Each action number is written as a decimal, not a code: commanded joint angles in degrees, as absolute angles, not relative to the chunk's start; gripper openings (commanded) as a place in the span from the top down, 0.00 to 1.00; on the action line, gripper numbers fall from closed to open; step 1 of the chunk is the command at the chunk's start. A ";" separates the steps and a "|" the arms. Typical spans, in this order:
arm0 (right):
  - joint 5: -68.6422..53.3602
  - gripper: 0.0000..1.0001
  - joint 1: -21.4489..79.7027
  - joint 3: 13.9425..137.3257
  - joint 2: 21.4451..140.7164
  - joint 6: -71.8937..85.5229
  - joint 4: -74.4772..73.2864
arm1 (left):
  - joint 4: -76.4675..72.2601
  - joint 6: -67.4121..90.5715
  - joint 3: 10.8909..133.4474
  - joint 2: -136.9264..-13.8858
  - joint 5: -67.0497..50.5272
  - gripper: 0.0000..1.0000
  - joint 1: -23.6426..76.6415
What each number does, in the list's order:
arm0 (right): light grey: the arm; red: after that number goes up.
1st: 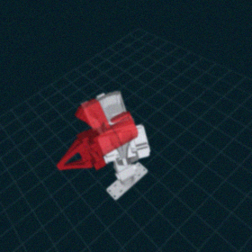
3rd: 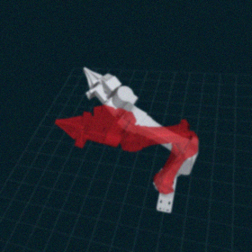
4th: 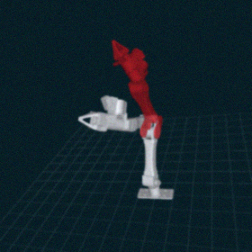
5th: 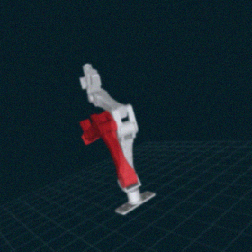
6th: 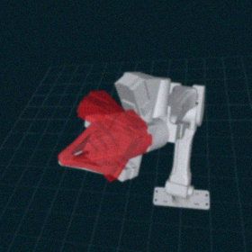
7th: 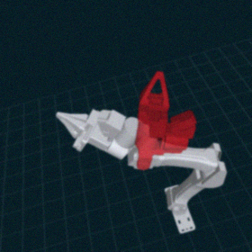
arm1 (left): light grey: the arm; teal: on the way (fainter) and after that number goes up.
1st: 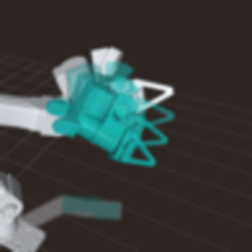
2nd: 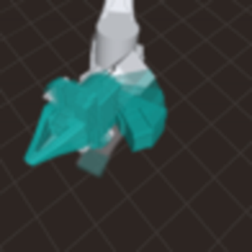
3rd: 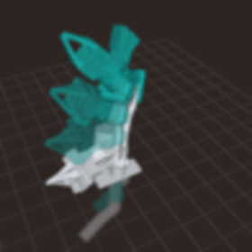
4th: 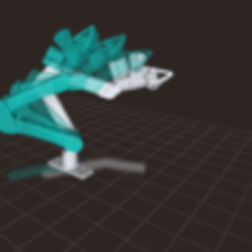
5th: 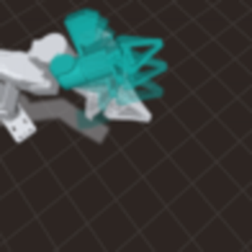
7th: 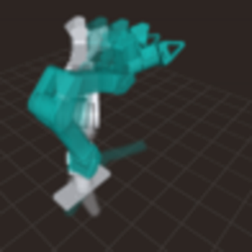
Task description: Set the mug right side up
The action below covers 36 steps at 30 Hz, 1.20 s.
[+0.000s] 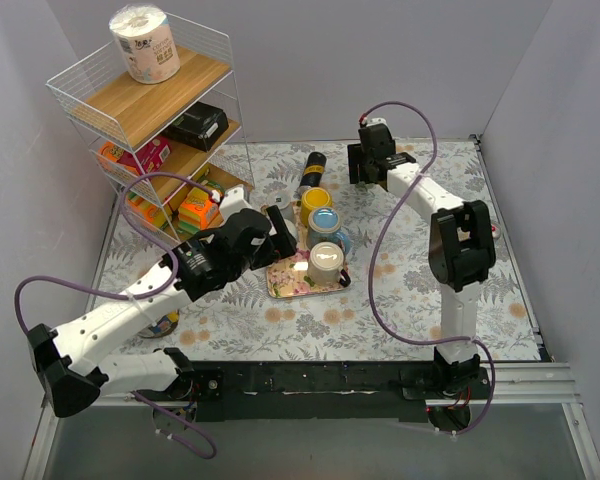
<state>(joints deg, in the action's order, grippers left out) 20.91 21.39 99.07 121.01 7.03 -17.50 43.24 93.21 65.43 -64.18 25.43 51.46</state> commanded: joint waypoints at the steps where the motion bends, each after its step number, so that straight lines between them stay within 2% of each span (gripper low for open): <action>1: 17.85 0.20 21.45 96.07 108.03 10.54 -19.15 | 40.17 90.62 65.48 -67.05 23.12 0.02 51.15; 6: 18.71 0.20 21.36 93.70 98.38 17.48 -31.01 | 38.49 92.10 67.66 -72.14 20.04 0.02 51.15; 11: 19.69 0.20 18.90 88.78 89.31 25.39 -42.25 | 43.58 97.20 73.29 -83.22 19.60 0.02 51.94; 21: 17.32 0.20 16.17 77.88 67.96 30.67 -48.69 | 51.05 105.79 88.31 -101.22 20.30 0.02 56.42; 26: 17.58 0.20 15.91 76.99 64.60 31.20 -51.06 | 60.10 116.26 95.88 -107.66 22.40 0.02 58.09; 36: 15.03 0.20 14.68 78.05 64.16 29.18 -54.75 | 58.80 130.78 94.04 -109.42 23.64 0.06 60.12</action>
